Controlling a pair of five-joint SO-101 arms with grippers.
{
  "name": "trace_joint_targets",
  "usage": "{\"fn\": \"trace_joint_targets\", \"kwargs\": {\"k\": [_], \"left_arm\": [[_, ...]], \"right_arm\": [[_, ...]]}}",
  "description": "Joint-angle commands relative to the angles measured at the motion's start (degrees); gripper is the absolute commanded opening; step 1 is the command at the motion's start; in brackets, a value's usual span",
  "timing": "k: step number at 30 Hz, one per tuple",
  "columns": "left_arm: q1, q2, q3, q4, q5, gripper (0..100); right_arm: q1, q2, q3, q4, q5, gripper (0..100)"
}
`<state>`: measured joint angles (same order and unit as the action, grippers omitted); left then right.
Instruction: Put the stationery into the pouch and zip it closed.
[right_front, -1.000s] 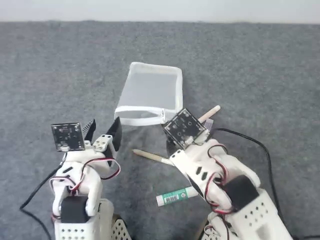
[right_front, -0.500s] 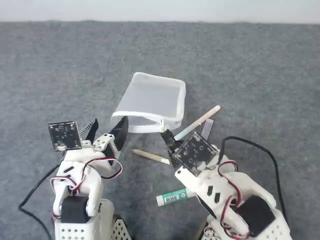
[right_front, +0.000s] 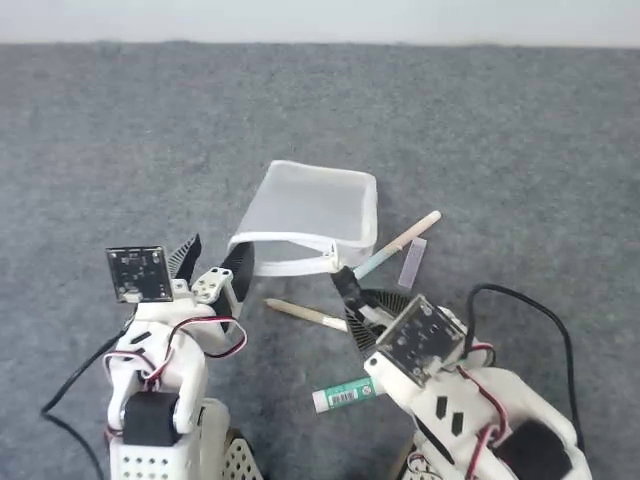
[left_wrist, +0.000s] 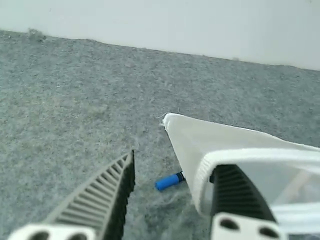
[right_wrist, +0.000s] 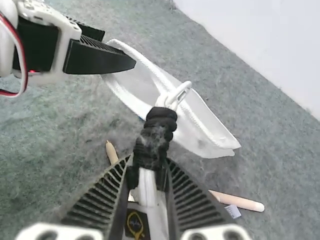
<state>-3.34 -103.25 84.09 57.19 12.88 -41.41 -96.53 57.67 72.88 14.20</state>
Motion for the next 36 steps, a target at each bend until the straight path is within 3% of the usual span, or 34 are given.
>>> {"fn": "trace_joint_targets", "kwargs": {"k": [1, 13, 19, 25, 30, 36], "left_arm": [[0.4, -1.2, -0.3, -1.9, -3.3, 20], [2.9, -1.2, 0.1, -1.6, -13.3, 2], [-1.7, -1.2, -0.7, -1.5, -12.9, 2], [-1.5, -1.2, -1.5, -0.3, -12.9, 2], [1.4, -1.2, -1.5, 2.0, -12.9, 14], [1.6, -1.2, -1.3, 1.8, -12.0, 15]], "right_arm": [[-0.6, -2.3, -0.8, 0.7, 0.9, 0.8], [0.1, -2.9, -0.9, 0.4, 0.7, 0.8], [6.3, -2.7, -1.0, -1.9, -1.3, 0.8], [6.4, -2.7, -0.9, -2.1, -1.7, 0.8], [6.3, -3.0, -0.9, -1.9, -1.7, 0.8], [6.4, -3.0, -1.0, -1.9, -1.8, 0.8]]}}
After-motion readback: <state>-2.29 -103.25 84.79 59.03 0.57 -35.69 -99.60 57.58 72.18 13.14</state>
